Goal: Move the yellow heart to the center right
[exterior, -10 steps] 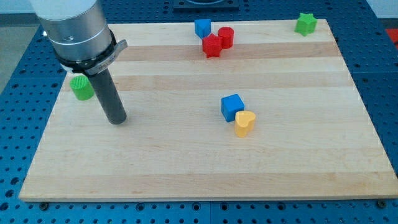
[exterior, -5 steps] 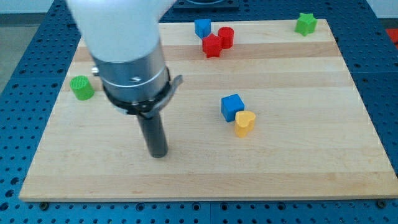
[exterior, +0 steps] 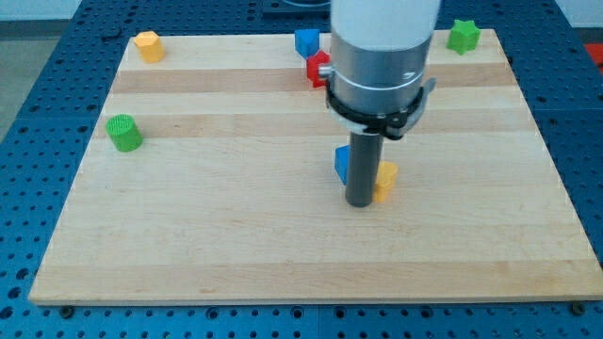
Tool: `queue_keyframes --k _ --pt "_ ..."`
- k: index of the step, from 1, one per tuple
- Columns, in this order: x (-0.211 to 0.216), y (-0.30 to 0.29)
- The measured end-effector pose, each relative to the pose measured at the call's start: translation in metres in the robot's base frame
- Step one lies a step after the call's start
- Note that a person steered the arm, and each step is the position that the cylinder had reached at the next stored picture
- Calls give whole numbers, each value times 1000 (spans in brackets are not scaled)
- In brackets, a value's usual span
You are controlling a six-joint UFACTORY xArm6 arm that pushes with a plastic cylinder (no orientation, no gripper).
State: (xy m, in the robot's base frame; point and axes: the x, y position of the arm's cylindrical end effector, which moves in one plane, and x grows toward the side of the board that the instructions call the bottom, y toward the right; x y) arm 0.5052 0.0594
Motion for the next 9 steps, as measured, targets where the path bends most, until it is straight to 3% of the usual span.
queue_keyframes --k 3,9 --pt "-33 59" --pt "-75 70"
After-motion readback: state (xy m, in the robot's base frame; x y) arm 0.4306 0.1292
